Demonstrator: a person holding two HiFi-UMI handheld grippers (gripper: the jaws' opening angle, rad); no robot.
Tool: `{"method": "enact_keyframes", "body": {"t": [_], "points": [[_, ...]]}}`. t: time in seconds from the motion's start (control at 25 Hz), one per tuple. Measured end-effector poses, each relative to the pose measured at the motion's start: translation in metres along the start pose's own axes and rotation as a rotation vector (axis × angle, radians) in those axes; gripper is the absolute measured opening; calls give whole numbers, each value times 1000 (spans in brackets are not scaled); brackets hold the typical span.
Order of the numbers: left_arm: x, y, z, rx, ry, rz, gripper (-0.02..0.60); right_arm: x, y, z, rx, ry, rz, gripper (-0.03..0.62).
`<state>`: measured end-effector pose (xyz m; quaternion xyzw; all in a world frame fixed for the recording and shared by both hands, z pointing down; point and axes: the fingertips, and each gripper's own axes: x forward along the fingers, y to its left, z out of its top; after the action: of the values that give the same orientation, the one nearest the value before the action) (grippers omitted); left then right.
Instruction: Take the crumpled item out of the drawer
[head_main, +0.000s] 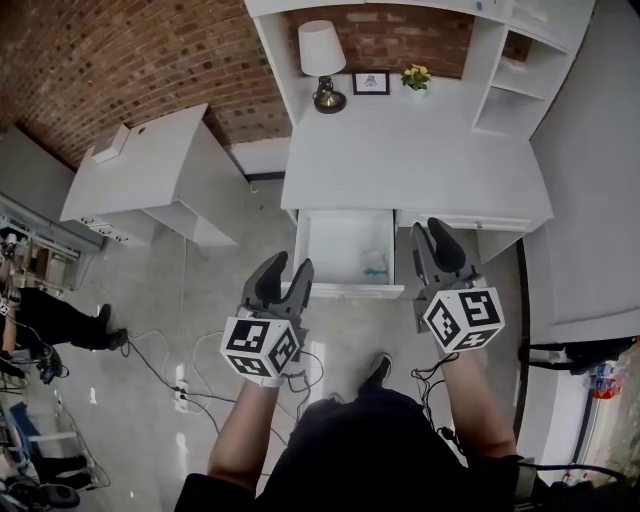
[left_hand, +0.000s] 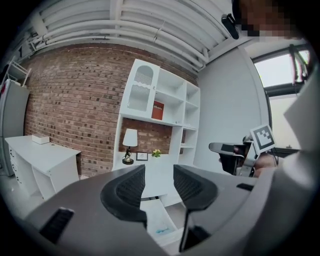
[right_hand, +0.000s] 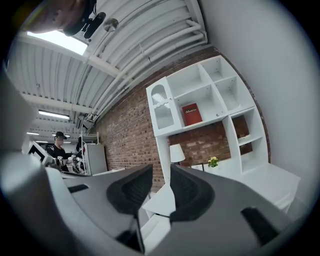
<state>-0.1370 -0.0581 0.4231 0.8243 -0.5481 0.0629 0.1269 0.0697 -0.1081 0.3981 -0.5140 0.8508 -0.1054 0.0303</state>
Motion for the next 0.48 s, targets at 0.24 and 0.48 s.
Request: {"method": "enact_keyframes", "body": {"t": [0.24,0.48], "points": [[42,-11,-10,24,46,0,167,18,-37,-3,23,10,3,103],[84,-1,-40,5,132,-40,167,27,-56,-13,38,38,-23,101]]}}
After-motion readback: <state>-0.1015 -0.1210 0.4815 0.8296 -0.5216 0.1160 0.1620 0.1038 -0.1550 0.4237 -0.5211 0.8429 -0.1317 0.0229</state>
